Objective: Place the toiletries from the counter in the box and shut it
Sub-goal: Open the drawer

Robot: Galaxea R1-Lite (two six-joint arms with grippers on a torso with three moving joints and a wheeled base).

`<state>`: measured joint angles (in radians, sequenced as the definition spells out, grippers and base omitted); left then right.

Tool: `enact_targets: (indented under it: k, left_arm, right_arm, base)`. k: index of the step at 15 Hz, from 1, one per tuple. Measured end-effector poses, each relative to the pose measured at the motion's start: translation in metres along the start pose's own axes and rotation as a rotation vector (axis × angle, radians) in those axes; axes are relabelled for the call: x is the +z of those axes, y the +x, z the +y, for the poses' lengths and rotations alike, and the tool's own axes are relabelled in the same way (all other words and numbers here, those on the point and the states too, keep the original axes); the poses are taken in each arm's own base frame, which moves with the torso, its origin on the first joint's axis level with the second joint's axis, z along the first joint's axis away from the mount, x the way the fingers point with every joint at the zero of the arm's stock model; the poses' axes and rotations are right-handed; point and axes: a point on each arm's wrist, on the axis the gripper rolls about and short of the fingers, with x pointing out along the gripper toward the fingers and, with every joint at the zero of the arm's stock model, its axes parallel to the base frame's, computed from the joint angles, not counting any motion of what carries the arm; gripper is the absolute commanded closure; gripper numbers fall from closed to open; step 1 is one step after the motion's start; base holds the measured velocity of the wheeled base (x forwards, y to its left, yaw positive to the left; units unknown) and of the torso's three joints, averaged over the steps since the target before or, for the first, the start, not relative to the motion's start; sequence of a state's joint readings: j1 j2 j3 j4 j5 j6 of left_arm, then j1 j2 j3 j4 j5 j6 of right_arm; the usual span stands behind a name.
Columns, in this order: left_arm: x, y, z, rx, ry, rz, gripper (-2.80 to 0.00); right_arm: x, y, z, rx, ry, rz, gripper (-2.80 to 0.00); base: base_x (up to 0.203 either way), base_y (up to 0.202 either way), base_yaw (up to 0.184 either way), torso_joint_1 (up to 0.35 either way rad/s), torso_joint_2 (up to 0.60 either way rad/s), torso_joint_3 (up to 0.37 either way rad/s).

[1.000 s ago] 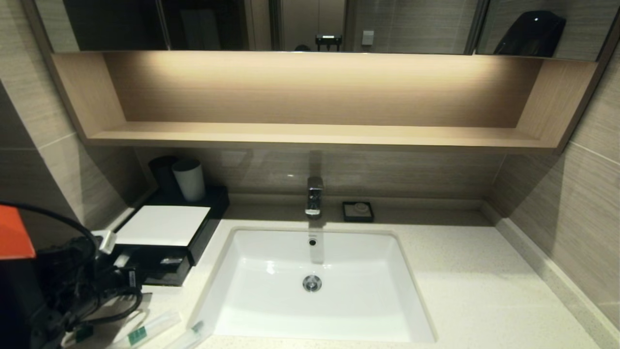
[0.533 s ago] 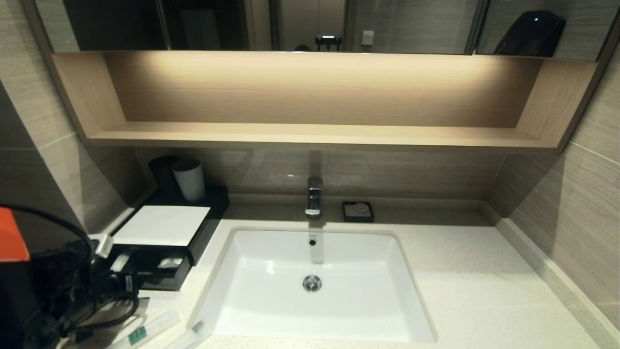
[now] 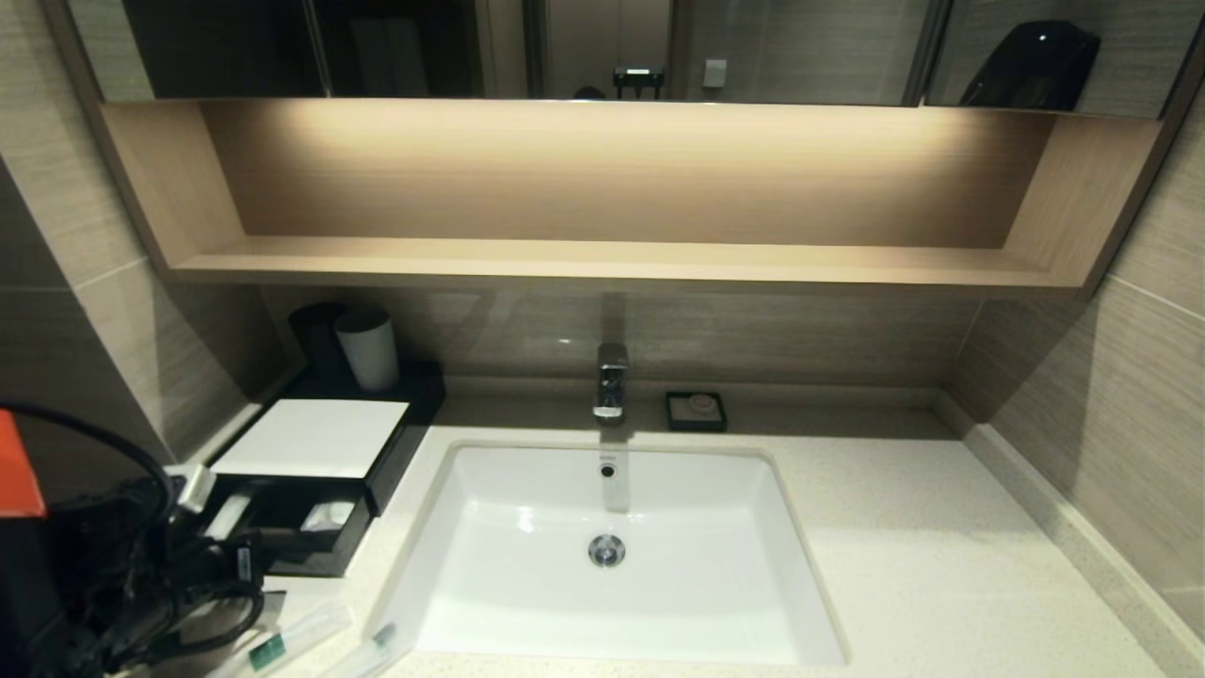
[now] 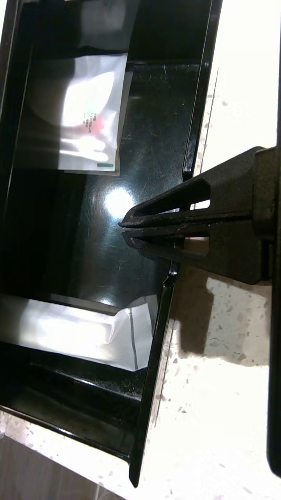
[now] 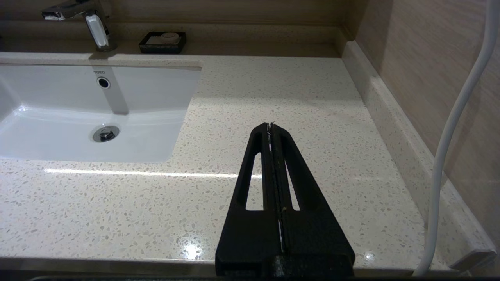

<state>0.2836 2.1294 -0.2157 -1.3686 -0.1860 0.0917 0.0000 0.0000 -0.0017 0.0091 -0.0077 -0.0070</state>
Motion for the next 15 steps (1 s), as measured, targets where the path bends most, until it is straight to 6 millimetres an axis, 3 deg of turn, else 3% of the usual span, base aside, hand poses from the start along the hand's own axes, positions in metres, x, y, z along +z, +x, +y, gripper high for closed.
enact_targets:
  k: [15]
  left_arm:
    - [-0.014, -0.022, -0.005, 0.001, 0.015, -0.004, 0.0]
  right_arm:
    - [0.0, 0.0, 0.0, 0.0, 0.0, 0.0, 0.0]
  base:
    - [0.0, 0.0, 0.0, 0.0, 0.0, 0.0]
